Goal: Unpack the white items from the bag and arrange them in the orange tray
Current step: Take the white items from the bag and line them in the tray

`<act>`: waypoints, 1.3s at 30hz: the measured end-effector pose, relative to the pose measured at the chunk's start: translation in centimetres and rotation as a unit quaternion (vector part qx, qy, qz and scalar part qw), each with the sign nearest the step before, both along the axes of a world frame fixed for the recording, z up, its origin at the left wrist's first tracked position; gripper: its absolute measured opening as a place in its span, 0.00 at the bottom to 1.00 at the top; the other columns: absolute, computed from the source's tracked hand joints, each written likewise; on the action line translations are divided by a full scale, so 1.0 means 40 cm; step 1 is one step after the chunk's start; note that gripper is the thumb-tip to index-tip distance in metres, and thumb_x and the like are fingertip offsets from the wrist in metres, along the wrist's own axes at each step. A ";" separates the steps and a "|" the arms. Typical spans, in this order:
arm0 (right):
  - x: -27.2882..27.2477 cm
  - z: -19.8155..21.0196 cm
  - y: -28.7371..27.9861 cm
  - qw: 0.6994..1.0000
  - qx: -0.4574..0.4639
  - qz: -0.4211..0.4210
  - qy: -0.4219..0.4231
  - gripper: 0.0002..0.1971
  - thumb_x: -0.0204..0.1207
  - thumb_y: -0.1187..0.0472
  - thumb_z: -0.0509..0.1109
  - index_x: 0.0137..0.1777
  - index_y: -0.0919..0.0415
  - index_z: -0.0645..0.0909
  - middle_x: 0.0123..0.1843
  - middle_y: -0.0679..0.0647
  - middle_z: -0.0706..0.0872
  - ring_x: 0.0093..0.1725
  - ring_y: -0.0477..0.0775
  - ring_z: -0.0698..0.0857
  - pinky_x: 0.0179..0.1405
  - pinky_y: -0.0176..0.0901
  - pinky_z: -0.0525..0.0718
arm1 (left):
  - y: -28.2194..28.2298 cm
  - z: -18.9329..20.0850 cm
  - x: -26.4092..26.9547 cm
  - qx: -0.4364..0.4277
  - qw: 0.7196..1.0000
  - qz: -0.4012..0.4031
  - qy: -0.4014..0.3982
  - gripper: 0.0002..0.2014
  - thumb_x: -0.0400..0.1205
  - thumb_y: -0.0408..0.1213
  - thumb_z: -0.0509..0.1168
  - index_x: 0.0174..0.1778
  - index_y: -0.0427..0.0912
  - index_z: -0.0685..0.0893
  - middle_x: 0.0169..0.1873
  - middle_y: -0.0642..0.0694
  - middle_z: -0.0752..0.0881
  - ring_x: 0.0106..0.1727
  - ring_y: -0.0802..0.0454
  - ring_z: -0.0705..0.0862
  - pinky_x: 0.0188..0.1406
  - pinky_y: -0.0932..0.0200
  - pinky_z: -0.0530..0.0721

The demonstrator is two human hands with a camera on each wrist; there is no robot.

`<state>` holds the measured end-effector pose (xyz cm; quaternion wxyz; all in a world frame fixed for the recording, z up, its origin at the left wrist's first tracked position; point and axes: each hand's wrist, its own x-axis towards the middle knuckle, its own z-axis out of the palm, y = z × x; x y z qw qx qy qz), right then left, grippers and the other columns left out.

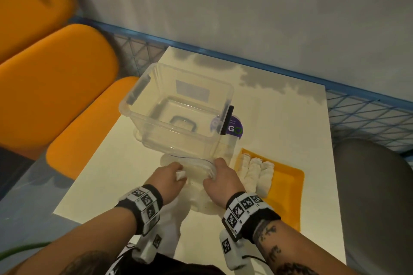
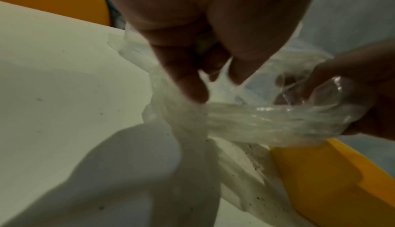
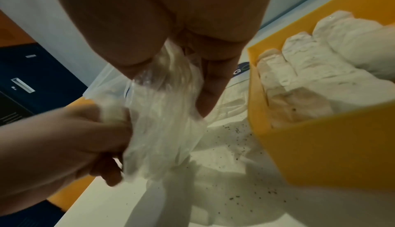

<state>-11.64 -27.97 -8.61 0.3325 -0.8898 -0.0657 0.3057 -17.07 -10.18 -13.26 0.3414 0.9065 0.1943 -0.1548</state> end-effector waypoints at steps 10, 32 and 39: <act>-0.012 0.017 -0.008 0.998 0.012 0.055 0.016 0.25 0.72 0.63 0.63 0.70 0.48 0.69 0.58 0.54 0.84 0.54 0.58 0.85 0.52 0.45 0.81 | -0.014 -0.041 0.067 0.169 0.957 -0.065 0.225 0.16 0.81 0.52 0.63 0.55 0.46 0.86 0.48 0.44 0.87 0.53 0.42 0.88 0.55 0.51 0.85; 0.048 -0.061 0.049 0.998 -0.045 -0.028 0.046 0.29 0.78 0.56 0.69 0.78 0.56 0.67 0.70 0.57 0.81 0.64 0.59 0.83 0.62 0.44 0.81 | 0.106 0.070 -0.034 -0.293 0.902 0.296 -0.117 0.08 0.61 0.36 0.66 0.17 0.47 0.76 0.28 0.37 0.78 0.25 0.50 0.67 0.23 0.59 0.65; 0.044 0.012 0.030 0.997 0.039 -0.060 -0.010 0.25 0.80 0.53 0.67 0.76 0.52 0.71 0.71 0.53 0.79 0.64 0.51 0.81 0.62 0.42 0.78 | 0.051 0.119 -0.001 -0.390 0.886 0.219 -0.123 0.13 0.62 0.31 0.70 0.39 0.38 0.75 0.35 0.33 0.90 0.23 0.49 0.70 0.20 0.63 0.66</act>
